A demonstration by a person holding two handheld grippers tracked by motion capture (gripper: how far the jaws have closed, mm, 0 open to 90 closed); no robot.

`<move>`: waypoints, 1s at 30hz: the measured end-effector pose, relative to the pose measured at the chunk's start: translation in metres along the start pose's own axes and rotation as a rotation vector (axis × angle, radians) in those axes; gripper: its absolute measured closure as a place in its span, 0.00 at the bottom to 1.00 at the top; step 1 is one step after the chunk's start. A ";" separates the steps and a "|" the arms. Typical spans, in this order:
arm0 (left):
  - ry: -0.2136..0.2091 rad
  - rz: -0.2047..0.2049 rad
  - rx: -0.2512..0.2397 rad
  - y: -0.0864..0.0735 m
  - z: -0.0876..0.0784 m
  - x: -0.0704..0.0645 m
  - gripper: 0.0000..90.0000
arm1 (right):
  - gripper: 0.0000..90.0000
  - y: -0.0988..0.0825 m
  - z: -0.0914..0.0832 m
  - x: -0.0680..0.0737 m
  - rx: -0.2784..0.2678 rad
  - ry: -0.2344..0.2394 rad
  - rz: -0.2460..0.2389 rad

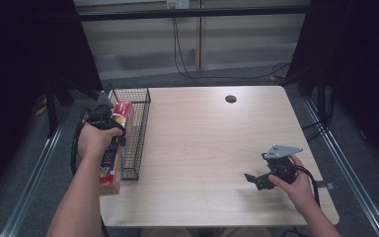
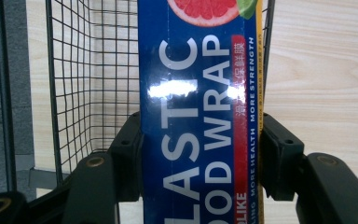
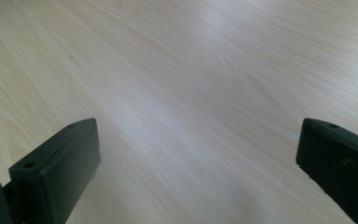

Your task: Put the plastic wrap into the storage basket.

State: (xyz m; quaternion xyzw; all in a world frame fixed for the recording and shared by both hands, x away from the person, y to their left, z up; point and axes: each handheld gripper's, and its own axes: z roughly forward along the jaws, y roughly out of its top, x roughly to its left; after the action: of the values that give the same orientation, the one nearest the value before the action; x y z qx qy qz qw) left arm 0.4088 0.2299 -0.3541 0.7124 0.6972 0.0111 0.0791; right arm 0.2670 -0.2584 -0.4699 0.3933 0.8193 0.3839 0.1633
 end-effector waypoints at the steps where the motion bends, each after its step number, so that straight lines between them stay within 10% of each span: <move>1: -0.001 0.001 -0.001 0.000 0.001 0.000 0.49 | 0.00 0.000 0.000 0.000 -0.002 0.002 -0.005; 30: 0.020 0.014 0.038 0.012 0.026 0.003 0.49 | 0.00 0.000 0.001 0.002 0.006 0.015 -0.013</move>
State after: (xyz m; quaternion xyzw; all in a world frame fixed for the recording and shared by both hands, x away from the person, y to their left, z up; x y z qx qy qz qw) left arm 0.4240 0.2305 -0.3789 0.7186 0.6930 0.0056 0.0585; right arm 0.2667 -0.2566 -0.4708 0.3858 0.8240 0.3835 0.1585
